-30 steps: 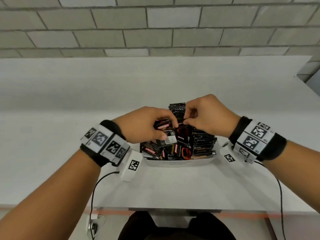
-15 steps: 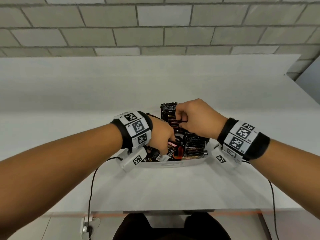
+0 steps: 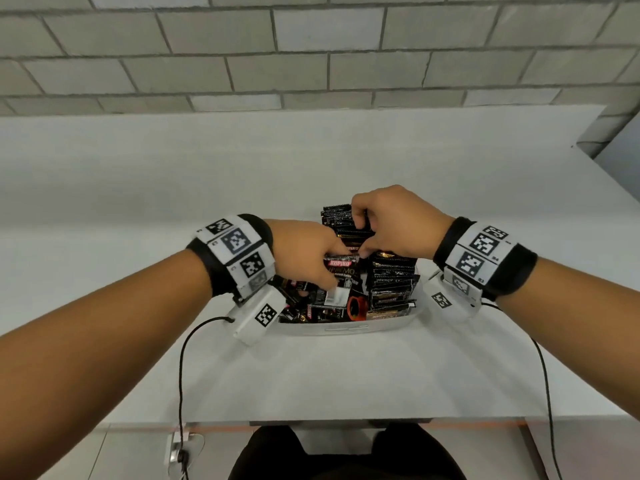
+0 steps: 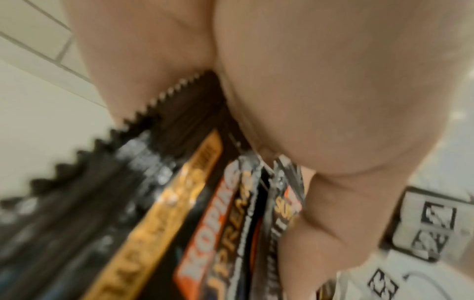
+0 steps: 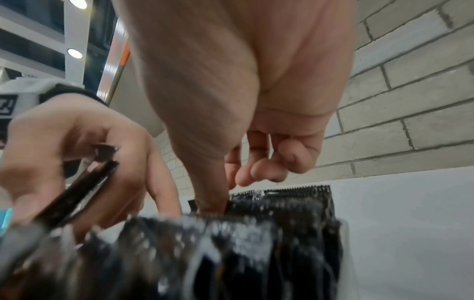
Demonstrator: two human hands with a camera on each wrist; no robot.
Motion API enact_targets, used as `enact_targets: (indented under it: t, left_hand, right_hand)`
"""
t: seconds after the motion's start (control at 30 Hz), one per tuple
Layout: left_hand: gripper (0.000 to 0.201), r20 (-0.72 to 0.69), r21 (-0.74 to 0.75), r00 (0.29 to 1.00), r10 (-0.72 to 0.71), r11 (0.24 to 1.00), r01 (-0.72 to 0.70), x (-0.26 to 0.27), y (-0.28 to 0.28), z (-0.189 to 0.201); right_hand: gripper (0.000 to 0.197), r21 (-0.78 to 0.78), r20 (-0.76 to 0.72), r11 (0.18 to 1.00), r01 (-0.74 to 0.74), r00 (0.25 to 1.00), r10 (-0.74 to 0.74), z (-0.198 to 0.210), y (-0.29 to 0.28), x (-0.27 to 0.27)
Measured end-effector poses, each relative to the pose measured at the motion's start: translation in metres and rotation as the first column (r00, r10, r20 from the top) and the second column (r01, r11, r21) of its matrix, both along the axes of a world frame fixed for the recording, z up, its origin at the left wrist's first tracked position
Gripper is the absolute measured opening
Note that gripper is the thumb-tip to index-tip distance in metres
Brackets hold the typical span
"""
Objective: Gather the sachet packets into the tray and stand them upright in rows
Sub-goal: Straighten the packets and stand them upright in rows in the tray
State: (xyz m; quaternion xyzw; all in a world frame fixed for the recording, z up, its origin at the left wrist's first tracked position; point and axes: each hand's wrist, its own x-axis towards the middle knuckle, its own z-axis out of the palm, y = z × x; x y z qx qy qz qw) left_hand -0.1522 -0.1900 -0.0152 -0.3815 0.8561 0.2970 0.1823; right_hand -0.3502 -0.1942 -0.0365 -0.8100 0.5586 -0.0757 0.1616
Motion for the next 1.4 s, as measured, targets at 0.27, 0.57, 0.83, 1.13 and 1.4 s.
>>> enact_targets:
  t: [0.27,0.57,0.83,1.13,1.4]
  left_hand:
    - [0.015,-0.549,0.401,0.643,0.534,0.843,-0.358,0.028,0.01,0.01]
    - [0.033,-0.63,0.536,0.402,0.665,0.746,-0.395,0.028,0.026,-0.007]
    - [0.022,-0.629,0.685,0.113,0.769,0.617,-0.388,0.01,0.041,-0.013]
    - [0.021,-0.676,0.613,0.282,0.68,0.732,-0.296,0.026,0.043,-0.013]
    - [0.03,-0.632,0.449,0.327,0.703,0.676,-0.584,0.042,0.023,-0.012]
  right_hand:
    - [0.023,0.04,0.502,0.998,0.05,0.863,-0.063,0.034,0.03,0.0]
    - [0.024,0.092,0.589,0.972,0.216,0.775,-0.228,0.018,0.035,0.001]
    - [0.029,-0.077,0.553,0.989,0.129,0.831,-0.066,0.014,0.076,0.04]
    - [0.047,-0.016,0.585,0.975,0.22,0.793,-0.169,0.025,0.055,0.022]
    - [0.033,0.069,0.594,0.977,0.2,0.779,-0.202,0.025,0.039,0.007]
